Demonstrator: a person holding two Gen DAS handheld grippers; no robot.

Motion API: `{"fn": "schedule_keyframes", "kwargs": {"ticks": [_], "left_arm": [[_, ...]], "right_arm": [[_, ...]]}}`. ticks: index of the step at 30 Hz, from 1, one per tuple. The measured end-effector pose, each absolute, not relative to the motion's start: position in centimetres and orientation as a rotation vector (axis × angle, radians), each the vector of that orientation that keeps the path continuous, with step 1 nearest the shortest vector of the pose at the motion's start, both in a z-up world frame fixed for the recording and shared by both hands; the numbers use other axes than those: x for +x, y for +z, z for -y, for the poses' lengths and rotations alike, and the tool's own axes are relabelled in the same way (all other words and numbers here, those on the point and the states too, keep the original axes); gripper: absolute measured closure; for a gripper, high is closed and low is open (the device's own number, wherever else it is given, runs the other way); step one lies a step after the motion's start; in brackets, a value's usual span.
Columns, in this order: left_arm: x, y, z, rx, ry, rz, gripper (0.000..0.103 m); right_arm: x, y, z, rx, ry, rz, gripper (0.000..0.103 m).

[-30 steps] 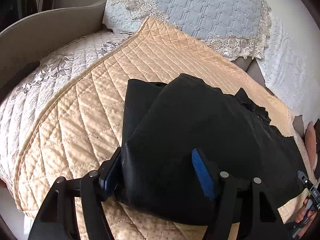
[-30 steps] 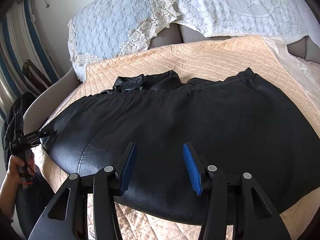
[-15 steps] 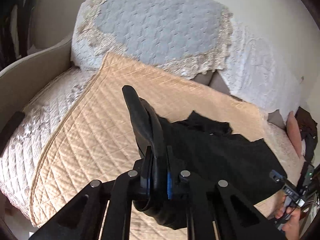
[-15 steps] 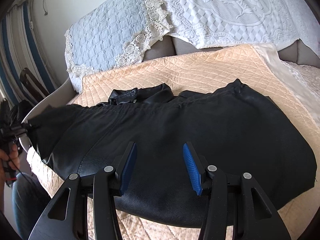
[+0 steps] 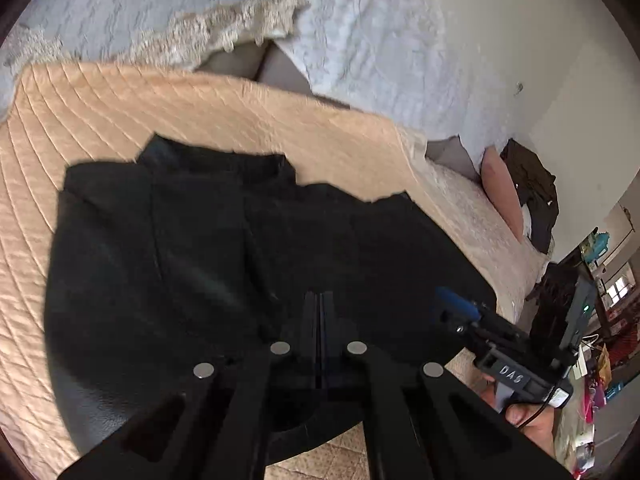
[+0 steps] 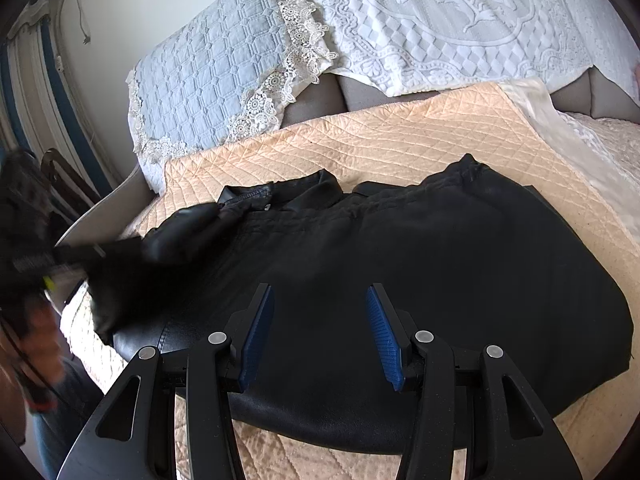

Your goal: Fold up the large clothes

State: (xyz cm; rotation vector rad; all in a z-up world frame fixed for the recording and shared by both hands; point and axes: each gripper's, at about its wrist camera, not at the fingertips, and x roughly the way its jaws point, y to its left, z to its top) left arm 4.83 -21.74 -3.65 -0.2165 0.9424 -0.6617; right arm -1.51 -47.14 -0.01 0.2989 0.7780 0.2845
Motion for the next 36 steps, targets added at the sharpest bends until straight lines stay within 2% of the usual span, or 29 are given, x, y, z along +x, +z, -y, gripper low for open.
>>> {"fn": "schedule_keyframes", "kwargs": {"ticks": [4,11,13,15,16,18,20,22,28,36], "left_arm": [[4.3,-5.4,22.1,-0.222,-0.697,-0.980,0.102],[2.9,-2.1,19.2,-0.224,-0.750,-0.919,0.096],[2.4,-1.0,17.7,-0.212,-0.732,-0.861,0.078],[2.6,-0.3,15.9,-0.182,-0.663,-0.798,0.064],[2.9,-0.1,15.0,-0.165,-0.623,-0.773,0.061],[4.1,-0.5,13.6,-0.131,-0.523,-0.755,0.060],[5.7,-1.4,12.3,-0.120,-0.450,-0.750,0.060],[7.1,-2.5,11.3,-0.134,-0.418,-0.767,0.060],[7.8,-5.1,8.8,-0.232,-0.432,-0.799,0.060],[8.3,-5.6,7.9,-0.280,-0.485,-0.836,0.060]], "right_arm": [[-1.3,-0.3,47.2,0.321,0.310,-0.794,0.054],[-1.0,-0.9,46.2,0.386,0.417,-0.828,0.054],[-1.1,-1.1,45.7,0.389,0.440,-0.837,0.054],[-1.2,-1.2,45.2,0.381,0.460,-0.848,0.054],[-1.2,-1.3,44.9,0.384,0.473,-0.854,0.054],[-1.1,-1.4,44.3,0.398,0.510,-0.861,0.053],[-0.9,-1.3,43.5,0.419,0.536,-0.858,0.044],[-0.4,-0.9,42.5,0.482,0.586,-0.842,0.039],[3.9,-0.9,37.6,0.543,0.653,-0.910,0.039],[8.8,-2.8,33.7,0.586,0.599,-1.068,0.039]]}}
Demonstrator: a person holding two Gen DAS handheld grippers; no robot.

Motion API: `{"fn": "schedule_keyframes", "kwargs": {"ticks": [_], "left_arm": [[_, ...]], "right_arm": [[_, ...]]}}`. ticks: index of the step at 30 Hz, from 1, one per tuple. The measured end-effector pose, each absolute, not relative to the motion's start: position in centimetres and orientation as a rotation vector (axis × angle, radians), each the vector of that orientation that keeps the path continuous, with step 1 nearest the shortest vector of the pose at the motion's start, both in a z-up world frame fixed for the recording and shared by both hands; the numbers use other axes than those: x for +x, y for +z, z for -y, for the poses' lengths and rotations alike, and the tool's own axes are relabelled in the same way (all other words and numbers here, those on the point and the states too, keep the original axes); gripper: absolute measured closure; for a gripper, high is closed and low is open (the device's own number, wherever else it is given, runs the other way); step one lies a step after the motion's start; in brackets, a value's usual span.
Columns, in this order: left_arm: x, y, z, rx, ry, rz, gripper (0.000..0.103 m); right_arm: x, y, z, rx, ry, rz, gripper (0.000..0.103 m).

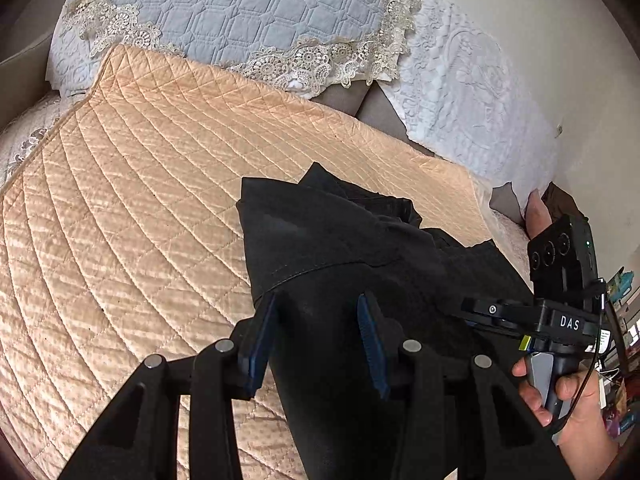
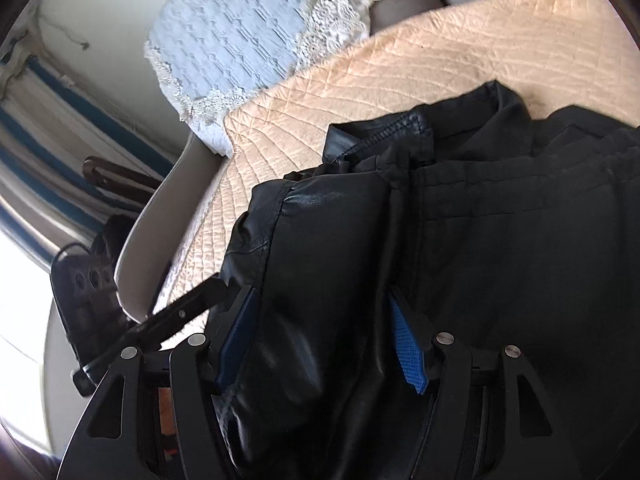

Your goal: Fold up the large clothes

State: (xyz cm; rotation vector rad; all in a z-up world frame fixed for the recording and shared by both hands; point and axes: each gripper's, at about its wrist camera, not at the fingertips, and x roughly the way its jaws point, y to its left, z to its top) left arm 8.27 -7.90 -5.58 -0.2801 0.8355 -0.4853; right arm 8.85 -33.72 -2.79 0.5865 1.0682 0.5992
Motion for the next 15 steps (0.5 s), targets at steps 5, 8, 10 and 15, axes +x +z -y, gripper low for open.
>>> {"fn": "schedule_keyframes", "kwargs": {"ticks": [5,8,10,15], "left_arm": [[7.6,-4.9,8.0,-0.270,-0.498,-0.815,0.060],[6.5,-4.0,8.2,-0.260,-0.531,-0.779,0.060],[5.8,-3.5,8.8,-0.243,-0.564,-0.754,0.060],[5.1,-3.9,10.9,-0.186,-0.628,-0.779,0.060]], "right_arm": [[9.3,-2.0,32.7,0.609,0.590,-1.087,0.092],[8.0,0.6,33.8,0.610,0.584,-1.006,0.093],[6.6,1.9,35.3,0.626,0.562,-0.958,0.093],[5.3,-0.5,39.1,0.671,0.439,-0.974,0.093]]}}
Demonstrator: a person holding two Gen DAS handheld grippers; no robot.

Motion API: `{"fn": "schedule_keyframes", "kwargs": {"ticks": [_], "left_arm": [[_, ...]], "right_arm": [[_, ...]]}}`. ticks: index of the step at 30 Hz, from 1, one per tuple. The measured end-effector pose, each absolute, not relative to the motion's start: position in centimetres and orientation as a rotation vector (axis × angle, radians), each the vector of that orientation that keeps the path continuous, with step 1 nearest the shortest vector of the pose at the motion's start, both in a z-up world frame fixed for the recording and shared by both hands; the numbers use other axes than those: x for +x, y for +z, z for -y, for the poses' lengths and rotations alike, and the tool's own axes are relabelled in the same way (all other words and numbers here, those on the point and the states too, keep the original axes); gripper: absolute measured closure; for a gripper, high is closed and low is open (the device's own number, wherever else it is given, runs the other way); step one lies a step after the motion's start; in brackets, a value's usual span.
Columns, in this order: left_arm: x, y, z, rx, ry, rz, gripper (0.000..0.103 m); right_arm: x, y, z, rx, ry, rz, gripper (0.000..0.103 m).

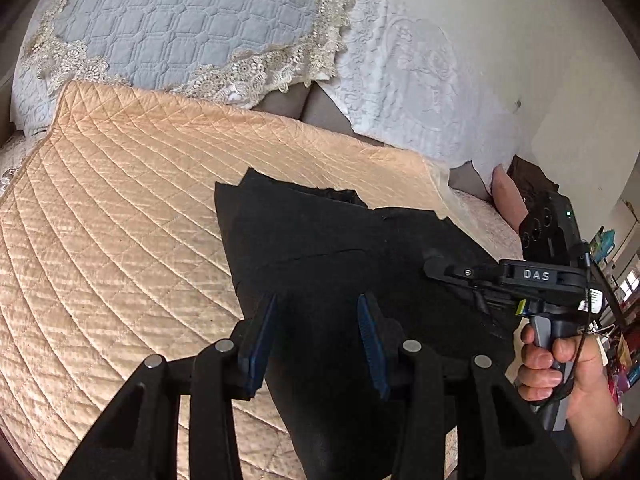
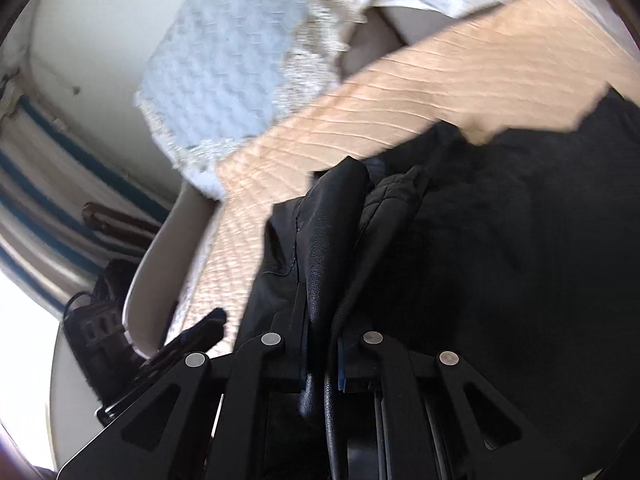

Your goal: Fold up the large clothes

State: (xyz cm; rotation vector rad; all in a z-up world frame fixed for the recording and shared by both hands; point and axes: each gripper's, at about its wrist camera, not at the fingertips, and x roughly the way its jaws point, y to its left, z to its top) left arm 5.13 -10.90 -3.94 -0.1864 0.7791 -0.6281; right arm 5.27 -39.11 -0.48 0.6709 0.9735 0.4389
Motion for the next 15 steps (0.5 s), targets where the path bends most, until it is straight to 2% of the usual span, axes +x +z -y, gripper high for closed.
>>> {"fn": "schedule_keyframes", "kwargs": {"ticks": [3,7,9,11,15], "left_arm": [[4.9,-4.7,12.0,-0.146,-0.625,-0.800,0.060],[4.7,-5.2,12.6,-0.117,-0.615,-0.799,0.057],[4.6,-5.6,12.9,-0.094,-0.600,-0.808,0.056],[4.4,-5.7,13.0,-0.082,-0.589,-0.806,0.056],[3.4,-4.5,12.1,-0.093,-0.599,-0.776,0.056]], "right_arm": [[5.0,-3.8,40.4,0.702,0.378,-1.018,0.093],[4.8,-4.8,41.1,0.710,0.378,-1.010,0.092],[5.2,-4.6,40.9,0.670,0.388,-1.019,0.090],[5.4,-3.9,40.8,0.623,0.390,-1.021,0.081],[3.8,-1.1,40.2,0.486,0.333,-0.973,0.077]]}}
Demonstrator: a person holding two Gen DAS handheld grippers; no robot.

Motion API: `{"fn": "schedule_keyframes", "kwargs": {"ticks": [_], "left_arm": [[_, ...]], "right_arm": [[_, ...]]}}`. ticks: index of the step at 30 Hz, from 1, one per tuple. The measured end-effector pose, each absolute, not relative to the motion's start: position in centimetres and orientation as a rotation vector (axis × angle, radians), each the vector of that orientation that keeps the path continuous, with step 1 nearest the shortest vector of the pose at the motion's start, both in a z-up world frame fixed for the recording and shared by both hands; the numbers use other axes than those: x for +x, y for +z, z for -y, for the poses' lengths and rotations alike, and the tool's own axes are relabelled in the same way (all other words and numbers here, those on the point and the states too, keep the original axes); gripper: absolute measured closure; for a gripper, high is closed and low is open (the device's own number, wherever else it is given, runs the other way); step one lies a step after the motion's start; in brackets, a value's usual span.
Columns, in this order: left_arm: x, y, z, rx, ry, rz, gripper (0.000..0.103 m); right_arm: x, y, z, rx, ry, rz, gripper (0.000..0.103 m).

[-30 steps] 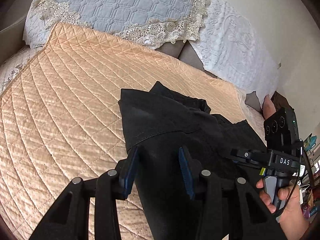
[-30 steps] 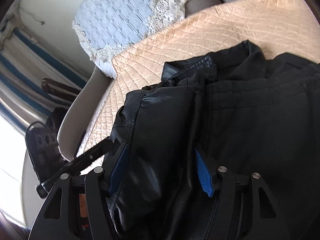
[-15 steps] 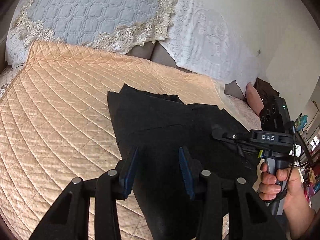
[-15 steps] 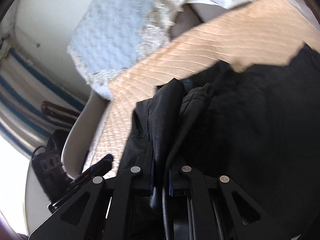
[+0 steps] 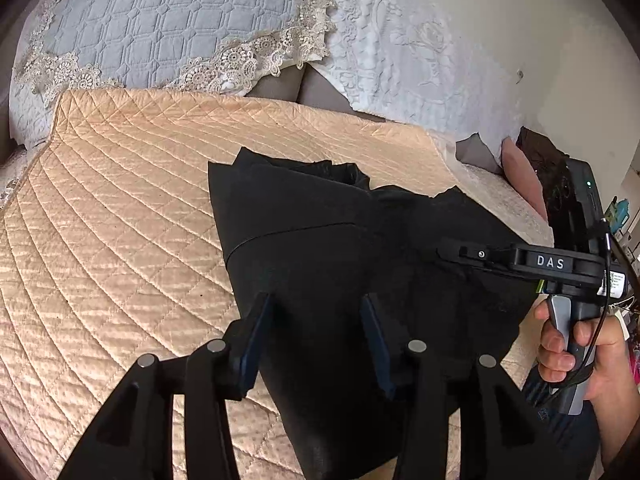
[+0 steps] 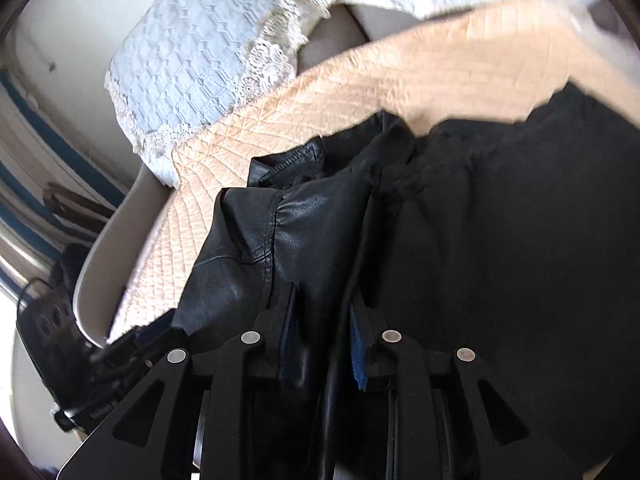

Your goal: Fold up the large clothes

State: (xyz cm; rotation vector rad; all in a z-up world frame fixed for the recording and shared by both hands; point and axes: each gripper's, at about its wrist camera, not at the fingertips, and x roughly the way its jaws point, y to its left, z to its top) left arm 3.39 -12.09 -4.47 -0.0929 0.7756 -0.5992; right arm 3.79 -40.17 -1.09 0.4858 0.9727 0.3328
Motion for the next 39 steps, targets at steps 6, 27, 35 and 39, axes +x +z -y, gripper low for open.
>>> {"fn": "schedule_keyframes", "kwargs": {"ticks": [6,27,35,39], "left_arm": [[0.5,-3.5,11.6,-0.103,-0.642,-0.709,0.056],[7.6,-2.4,12.5,-0.167,-0.573,-0.739,0.056],[11.3,-6.8,16.7,-0.143,-0.554,-0.901,0.056],[10.9,-6.6,17.0,-0.102,-0.544,-0.892,0.056]], "right_arm": [[-1.2,2.9,36.5,0.316,0.410,-0.864,0.074],[1.3,2.1,36.3,0.294,0.316,-0.833,0.077],[8.6,-3.3,37.1,0.259,0.233,-1.033,0.079],[8.4,-3.3,37.4,0.230,0.216,-1.043,0.079]]}}
